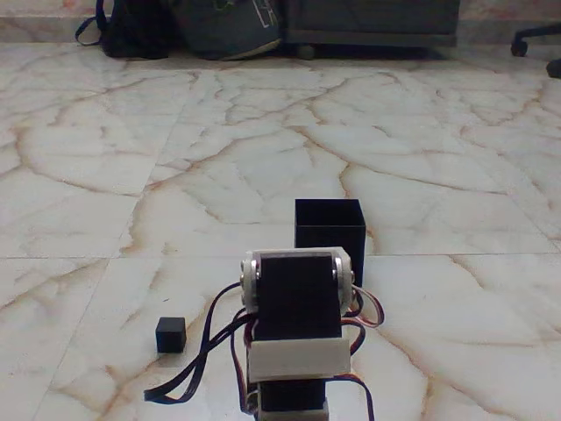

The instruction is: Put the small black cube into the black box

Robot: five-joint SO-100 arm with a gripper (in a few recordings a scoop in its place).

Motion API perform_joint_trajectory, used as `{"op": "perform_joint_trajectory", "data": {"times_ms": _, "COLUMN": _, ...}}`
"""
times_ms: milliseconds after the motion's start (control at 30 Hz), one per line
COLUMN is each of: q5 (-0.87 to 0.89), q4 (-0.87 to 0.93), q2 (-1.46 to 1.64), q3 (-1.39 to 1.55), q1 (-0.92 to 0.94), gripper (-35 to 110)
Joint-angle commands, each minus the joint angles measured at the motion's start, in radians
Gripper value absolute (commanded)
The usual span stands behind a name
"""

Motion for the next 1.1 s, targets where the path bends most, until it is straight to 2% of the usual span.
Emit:
{"op": "perform_joint_trajectory", "data": {"times_ms": 0, "q5": 0.072, "q4": 0.002, "q2": 0.02, "q3": -0.054, "q1": -0.037, "gripper": 2}}
{"op": "perform_joint_trajectory", "data": {"times_ms": 67, "q5": 0.16, "q4": 0.181, "q2": 0.02, "q3": -0.224, "q1": -0.141, "gripper": 3}}
{"op": "perform_joint_trajectory", "data": {"times_ms": 200, "q5": 0.232, "q4": 0.316, "q2": 0.012, "q3": -0.364, "q1": -0.249, "gripper": 3}}
{"op": "perform_joint_trajectory", "data": {"times_ms": 300, "q5": 0.258, "q4": 0.304, "q2": -0.176, "q3": -0.557, "q1": -0.27, "gripper": 3}}
{"op": "perform_joint_trajectory", "data": {"times_ms": 433, "q5": 0.295, "q4": 0.221, "q2": -0.657, "q3": -0.966, "q1": -0.264, "gripper": 4}}
{"op": "perform_joint_trajectory", "data": {"times_ms": 733, "q5": 0.273, "q4": 0.199, "q2": -1.143, "q3": -1.483, "q1": -0.376, "gripper": 4}}
{"op": "perform_joint_trajectory", "data": {"times_ms": 900, "q5": 0.529, "q4": 0.377, "q2": -1.287, "q3": -1.694, "q1": -0.436, "gripper": 4}}
{"op": "perform_joint_trajectory", "data": {"times_ms": 1067, "q5": 0.557, "q4": 0.373, "q2": -1.416, "q3": -1.781, "q1": -0.445, "gripper": 5}}
